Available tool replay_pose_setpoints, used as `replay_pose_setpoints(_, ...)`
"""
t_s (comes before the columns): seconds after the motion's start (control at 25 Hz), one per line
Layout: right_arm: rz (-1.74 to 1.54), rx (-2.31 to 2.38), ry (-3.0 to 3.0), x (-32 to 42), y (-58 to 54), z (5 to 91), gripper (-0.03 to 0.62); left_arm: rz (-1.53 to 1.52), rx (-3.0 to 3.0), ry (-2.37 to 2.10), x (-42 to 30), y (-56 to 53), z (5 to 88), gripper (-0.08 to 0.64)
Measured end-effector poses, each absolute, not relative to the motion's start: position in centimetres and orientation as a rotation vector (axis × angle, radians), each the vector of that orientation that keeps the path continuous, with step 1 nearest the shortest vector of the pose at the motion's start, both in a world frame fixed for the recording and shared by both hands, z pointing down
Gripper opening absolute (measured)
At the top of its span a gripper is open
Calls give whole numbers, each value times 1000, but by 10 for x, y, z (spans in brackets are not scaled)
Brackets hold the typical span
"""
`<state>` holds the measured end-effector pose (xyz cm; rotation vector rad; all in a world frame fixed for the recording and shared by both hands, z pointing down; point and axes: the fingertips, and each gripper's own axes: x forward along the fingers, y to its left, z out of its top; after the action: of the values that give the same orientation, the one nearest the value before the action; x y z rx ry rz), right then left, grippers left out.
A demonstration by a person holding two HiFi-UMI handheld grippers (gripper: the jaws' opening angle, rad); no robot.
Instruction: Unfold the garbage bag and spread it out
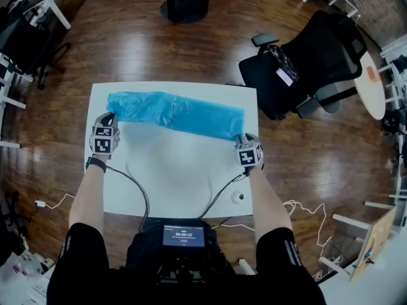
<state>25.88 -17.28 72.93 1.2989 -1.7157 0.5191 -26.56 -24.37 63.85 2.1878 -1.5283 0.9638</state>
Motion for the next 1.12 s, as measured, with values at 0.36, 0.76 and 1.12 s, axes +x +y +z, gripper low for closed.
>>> replay_pose_setpoints(0.36, 525, 1286, -1710, 257, -175, 729, 149, 1026, 2181, -1486, -292, -244, 664, 5)
replay_pose_setpoints(0.76, 525, 1247, -1713, 259, -180, 729, 150, 1139, 2127, -1423, -313, -235, 705, 28)
replay_pose_setpoints(1.12, 519, 1260, -1710, 260, -180, 728, 150, 1093, 2006, -1377, -333, -220, 728, 123)
